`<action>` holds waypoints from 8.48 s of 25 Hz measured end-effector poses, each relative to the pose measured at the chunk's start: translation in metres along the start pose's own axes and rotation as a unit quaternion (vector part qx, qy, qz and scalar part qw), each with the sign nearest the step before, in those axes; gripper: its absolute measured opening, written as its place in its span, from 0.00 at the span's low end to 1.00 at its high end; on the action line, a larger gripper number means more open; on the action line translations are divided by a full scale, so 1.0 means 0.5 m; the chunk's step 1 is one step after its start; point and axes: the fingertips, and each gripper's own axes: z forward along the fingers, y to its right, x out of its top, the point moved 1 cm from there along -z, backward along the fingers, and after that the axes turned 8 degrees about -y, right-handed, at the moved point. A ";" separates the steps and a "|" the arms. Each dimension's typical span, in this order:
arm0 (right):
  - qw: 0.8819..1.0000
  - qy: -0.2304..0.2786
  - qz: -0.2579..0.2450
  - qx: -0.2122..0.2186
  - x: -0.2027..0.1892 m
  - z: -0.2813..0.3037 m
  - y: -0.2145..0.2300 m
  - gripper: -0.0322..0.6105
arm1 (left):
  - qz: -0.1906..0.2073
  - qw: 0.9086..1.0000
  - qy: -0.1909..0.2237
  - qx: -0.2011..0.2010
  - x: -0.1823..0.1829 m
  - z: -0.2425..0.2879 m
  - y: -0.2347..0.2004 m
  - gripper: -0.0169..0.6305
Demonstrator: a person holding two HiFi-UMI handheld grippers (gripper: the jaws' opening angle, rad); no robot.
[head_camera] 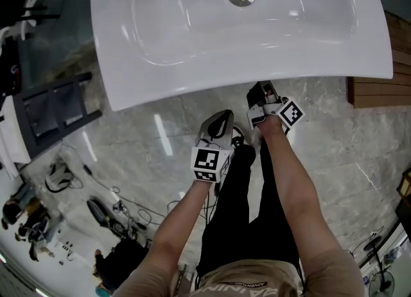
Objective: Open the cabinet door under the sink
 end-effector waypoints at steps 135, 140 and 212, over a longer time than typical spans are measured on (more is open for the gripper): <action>0.756 -0.317 -0.542 -0.184 -0.040 -0.240 -0.114 0.05 | -0.491 0.850 0.181 -0.067 0.018 0.123 0.014 0.06; 0.774 -0.309 -0.527 -0.166 -0.040 -0.198 -0.132 0.05 | -0.582 0.753 0.262 -0.162 0.066 0.153 -0.016 0.11; 0.784 -0.347 -0.485 -0.174 -0.160 -0.320 -0.101 0.05 | -0.586 0.720 0.232 -0.291 -0.132 0.070 -0.003 0.18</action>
